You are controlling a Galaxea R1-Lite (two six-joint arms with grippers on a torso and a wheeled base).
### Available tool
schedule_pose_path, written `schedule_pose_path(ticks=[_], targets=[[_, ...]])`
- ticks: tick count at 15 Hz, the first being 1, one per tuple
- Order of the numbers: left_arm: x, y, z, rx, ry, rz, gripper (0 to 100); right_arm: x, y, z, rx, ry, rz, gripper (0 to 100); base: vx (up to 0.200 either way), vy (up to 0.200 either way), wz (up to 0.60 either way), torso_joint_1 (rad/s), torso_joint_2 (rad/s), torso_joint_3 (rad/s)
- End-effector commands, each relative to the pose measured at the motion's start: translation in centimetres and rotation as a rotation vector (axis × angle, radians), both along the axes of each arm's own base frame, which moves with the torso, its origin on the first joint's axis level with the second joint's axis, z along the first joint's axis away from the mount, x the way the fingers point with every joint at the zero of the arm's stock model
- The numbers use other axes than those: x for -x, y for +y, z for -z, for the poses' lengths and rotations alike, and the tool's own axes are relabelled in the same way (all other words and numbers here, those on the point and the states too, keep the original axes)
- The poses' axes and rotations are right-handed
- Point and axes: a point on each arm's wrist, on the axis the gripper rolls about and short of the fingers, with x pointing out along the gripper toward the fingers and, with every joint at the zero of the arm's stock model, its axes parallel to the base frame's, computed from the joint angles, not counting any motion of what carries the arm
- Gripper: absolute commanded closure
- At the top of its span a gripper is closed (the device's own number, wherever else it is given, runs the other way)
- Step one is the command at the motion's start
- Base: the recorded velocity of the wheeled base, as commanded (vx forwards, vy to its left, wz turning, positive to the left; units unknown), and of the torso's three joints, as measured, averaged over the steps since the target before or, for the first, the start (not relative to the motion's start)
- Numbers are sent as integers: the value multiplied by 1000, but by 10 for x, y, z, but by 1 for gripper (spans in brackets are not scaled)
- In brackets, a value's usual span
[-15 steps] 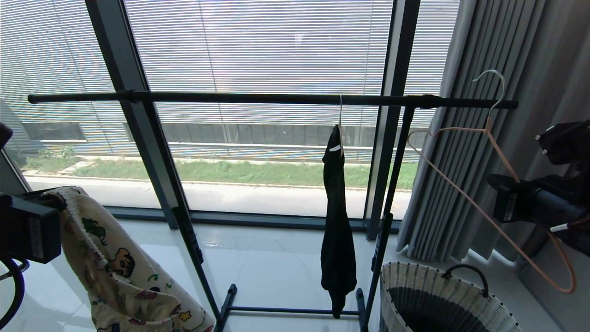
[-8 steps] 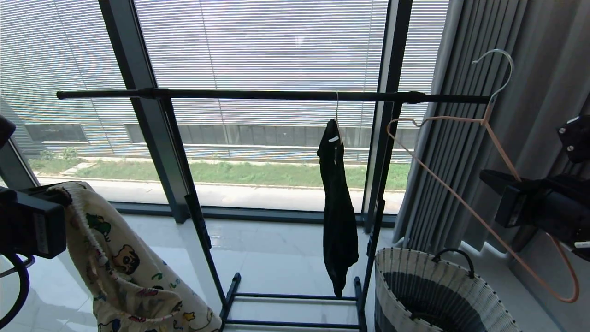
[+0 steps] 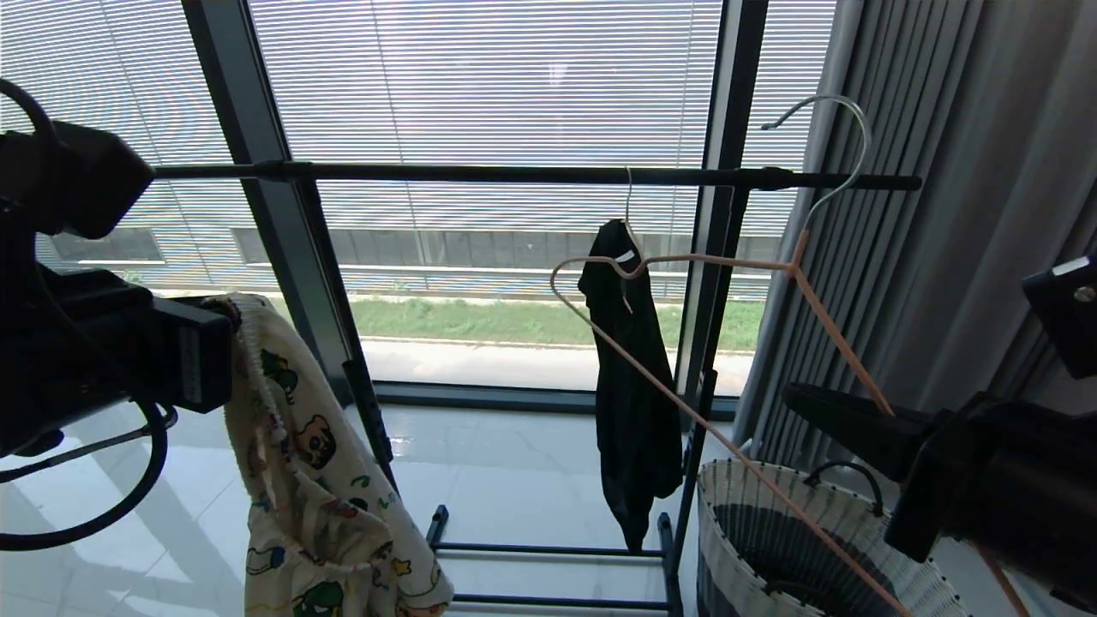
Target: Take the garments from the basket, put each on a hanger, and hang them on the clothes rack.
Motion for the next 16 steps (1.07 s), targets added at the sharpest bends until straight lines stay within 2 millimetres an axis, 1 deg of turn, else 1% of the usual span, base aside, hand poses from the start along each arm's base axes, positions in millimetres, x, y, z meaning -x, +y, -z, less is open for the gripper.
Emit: schedule_pose_path(ticks=[1, 3, 5, 7, 8, 10, 11, 14, 16], targets=[[-60, -24, 3, 24, 73, -55, 100, 17, 12, 5, 11, 17, -109, 100, 0, 0, 0, 0, 0, 0], [-81, -39, 1, 69, 69, -124, 100, 27, 24, 11, 39, 29, -181, 100, 0, 0, 0, 0, 0, 0], [-97, -52, -3, 129, 50, -193, 100, 30, 35, 17, 67, 42, -221, 100, 0, 0, 0, 0, 0, 0], [-99, -56, -3, 126, 50, -194, 100, 30, 43, 21, 82, 49, -248, 100, 0, 0, 0, 0, 0, 0], [-97, -59, -2, 120, 62, -182, 100, 27, 53, 24, 78, 49, -249, 100, 0, 0, 0, 0, 0, 0], [-95, -58, -1, 108, 83, -182, 100, 23, 66, 25, 57, 40, -248, 100, 0, 0, 0, 0, 0, 0], [-96, -59, -1, 109, 82, -181, 100, 21, 71, 27, 57, 40, -245, 100, 0, 0, 0, 0, 0, 0], [-96, -59, 0, 105, 87, -182, 100, 13, 82, 25, 36, 27, -226, 100, 0, 0, 0, 0, 0, 0], [-96, -58, 0, 104, 89, -184, 100, 2, 88, 25, 34, 22, -171, 100, 0, 0, 0, 0, 0, 0]])
